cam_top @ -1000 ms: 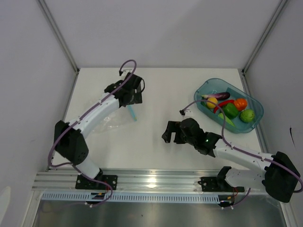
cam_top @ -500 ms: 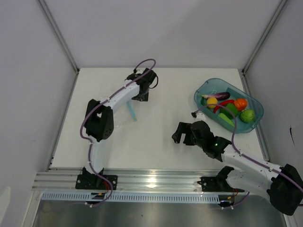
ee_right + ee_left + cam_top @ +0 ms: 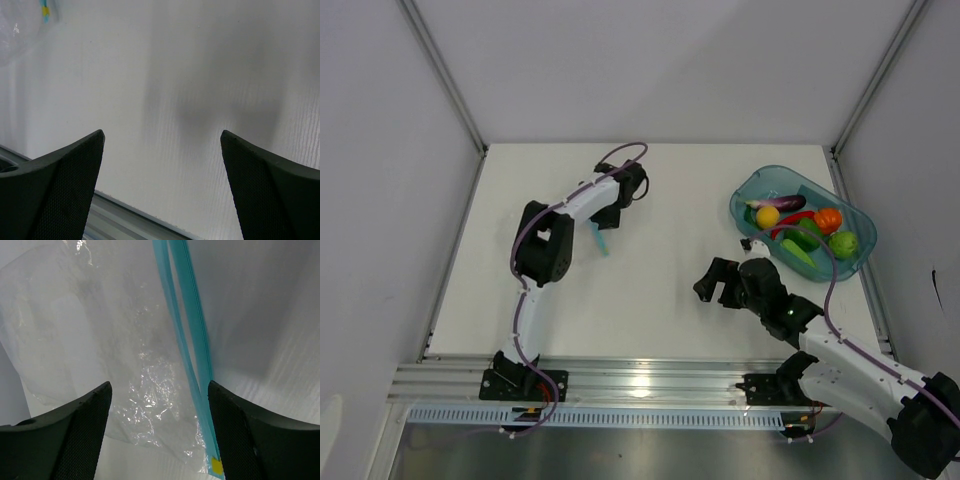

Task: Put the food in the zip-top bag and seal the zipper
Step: Pick up the zipper food storage bag at the center of the board.

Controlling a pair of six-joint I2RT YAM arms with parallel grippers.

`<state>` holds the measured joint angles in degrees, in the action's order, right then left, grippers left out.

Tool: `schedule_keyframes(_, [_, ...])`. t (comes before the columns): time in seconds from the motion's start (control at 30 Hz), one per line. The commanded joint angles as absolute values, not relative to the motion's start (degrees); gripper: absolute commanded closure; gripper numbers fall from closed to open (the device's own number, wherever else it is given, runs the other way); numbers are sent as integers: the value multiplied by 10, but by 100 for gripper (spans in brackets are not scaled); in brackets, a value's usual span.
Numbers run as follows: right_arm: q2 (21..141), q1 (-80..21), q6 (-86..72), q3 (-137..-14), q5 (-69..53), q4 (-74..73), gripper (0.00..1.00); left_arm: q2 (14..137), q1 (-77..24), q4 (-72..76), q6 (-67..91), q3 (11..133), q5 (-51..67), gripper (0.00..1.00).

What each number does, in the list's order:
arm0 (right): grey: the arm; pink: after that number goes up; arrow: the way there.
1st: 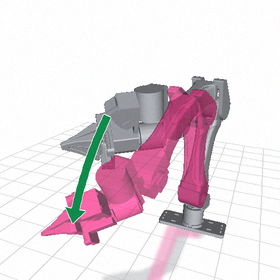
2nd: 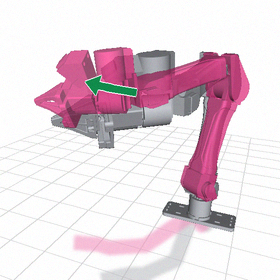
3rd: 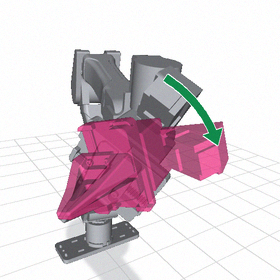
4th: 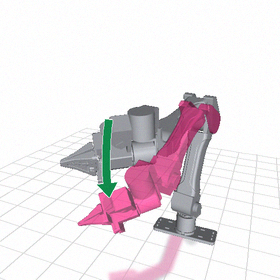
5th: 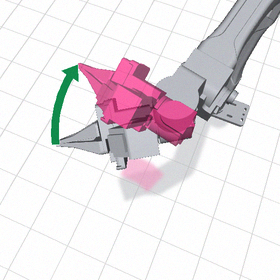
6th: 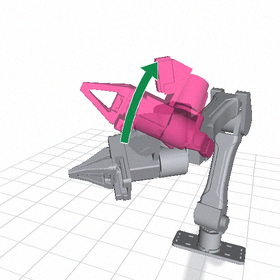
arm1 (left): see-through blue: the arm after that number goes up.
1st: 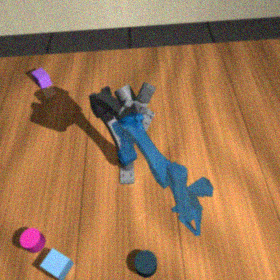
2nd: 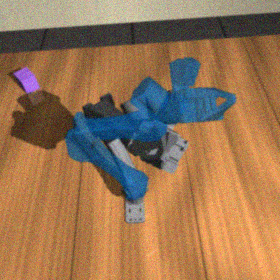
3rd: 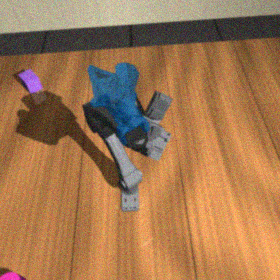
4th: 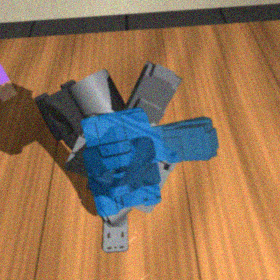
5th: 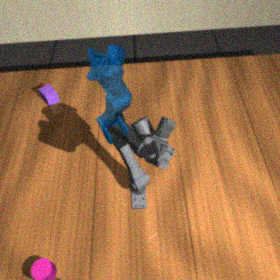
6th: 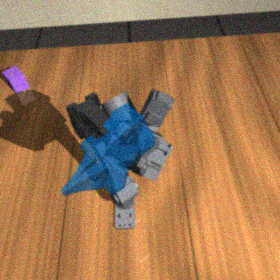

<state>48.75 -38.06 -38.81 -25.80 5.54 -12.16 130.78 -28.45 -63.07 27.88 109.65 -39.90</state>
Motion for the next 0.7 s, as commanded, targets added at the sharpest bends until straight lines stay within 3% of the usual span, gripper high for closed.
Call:
schedule_keyframes(0.0, [483,-379,-388,-252,47,-113,0,1281,-279,-603,289,1073,-401,21])
schedule_keyframes(0.07, [485,-379,-390,-251,44,-112,1,1281,-277,-599,287,1075,-391,28])
schedule_keyframes(0.2, [483,-380,-391,-252,41,-116,1,1287,-274,-603,282,1088,-380,32])
schedule_keyframes(0.23, [482,-380,-391,-252,44,-117,1,1289,-274,-606,282,1090,-378,41])
schedule_keyframes(0.43, [481,-379,-392,-253,44,-119,0,1280,-272,-594,289,1071,-367,56])
schedule_keyframes(0.5, [483,-380,-393,-253,41,-118,1,1275,-271,-589,290,1067,-360,65])
schedule_keyframes(0.53, [485,-379,-394,-253,41,-117,1,1274,-270,-589,290,1065,-359,77])
schedule_keyframes(0.63, [487,-381,-396,-252,40,-117,0,1271,-268,-585,294,1060,-356,100])
schedule_keyframes(0.67, [488,-381,-397,-252,40,-117,1,1267,-267,-583,295,1056,-354,99])
